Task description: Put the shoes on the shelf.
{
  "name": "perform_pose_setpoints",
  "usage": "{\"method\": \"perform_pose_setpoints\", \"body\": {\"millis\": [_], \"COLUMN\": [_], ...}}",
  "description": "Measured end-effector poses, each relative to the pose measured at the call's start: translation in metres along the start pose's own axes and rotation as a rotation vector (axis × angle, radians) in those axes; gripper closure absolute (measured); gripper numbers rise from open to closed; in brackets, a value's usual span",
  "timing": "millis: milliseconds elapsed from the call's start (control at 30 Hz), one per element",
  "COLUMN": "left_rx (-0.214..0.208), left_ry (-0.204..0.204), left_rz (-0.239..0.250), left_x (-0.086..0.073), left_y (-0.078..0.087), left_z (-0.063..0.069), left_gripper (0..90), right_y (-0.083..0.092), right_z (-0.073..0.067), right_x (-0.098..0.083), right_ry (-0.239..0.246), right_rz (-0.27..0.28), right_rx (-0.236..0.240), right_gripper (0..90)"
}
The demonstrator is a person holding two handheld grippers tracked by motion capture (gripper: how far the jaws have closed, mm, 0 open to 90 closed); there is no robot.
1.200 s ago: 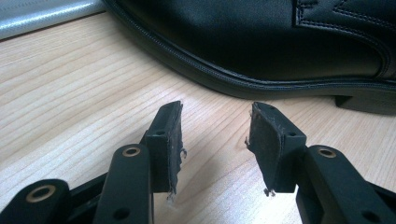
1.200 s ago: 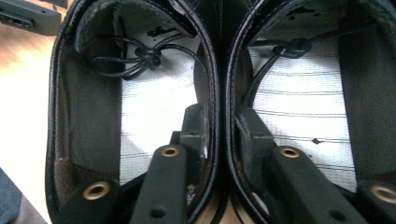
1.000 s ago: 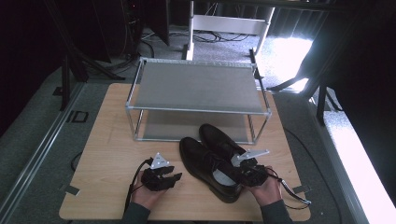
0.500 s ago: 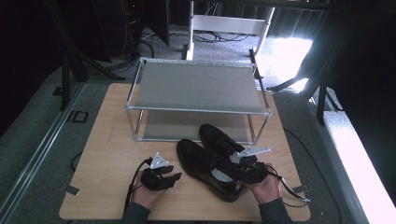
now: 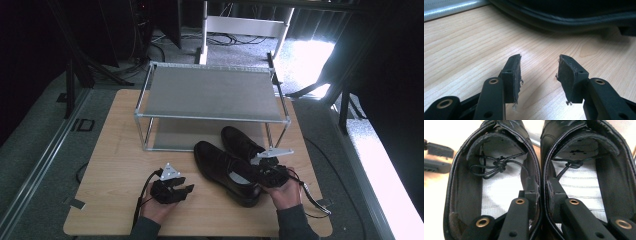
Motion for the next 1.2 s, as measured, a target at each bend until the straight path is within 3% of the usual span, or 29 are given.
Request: {"method": "perform_pose_setpoints", "body": {"millis": [200,333,600,833,933,1100,1200], "left_rx": [0.005,0.014,0.030,0.062,0.063,0.108,0.131], "left_ry": [-0.003,-0.008,0.021,0.005,0.010,0.006,0.014], "left_rz": [-0.003,-0.003,0.039,0.020,0.008,-0.005,-0.005], "left_x": [0.003,0.009,0.042,0.069,0.078,0.086,0.090], "left_y": [-0.003,-0.006,-0.015,-0.036,-0.045,-0.050,-0.053], "left_z": [0.001,0.002,-0.005,-0.003,-0.003,-0.007,-0.017], "left_gripper": [53.6,53.7,56.1,62.7,66.2,72.3,75.6], "right_y": [-0.012,-0.022,-0.040,-0.058,-0.065,-0.070,-0.076], "right_z": [0.006,0.009,0.008,0.007,0.005,-0.003,-0.008], "right_x": [0.019,0.031,0.052,0.065,0.068,0.074,0.081], "right_ry": [-0.029,-0.059,-0.104,-0.175,-0.197,-0.192,-0.207], "right_rz": [0.024,0.027,0.045,0.077,0.093,0.104,0.096], "right_rx": [-0.055,-0.057,-0.071,-0.062,-0.085,-0.123,-0.123], "right_gripper": [80.4,80.4,80.4,80.4,80.4,80.3,80.3]}}
Point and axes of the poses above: each handheld gripper's, and its own axes: y roughly backward along the jaws, x roughly out of its top, z roughly to its right, the point moved 5 cm from there along -y, roughly forward along the jaws, and after that the axes turned 8 degrees about -z, right-handed, at the moved point
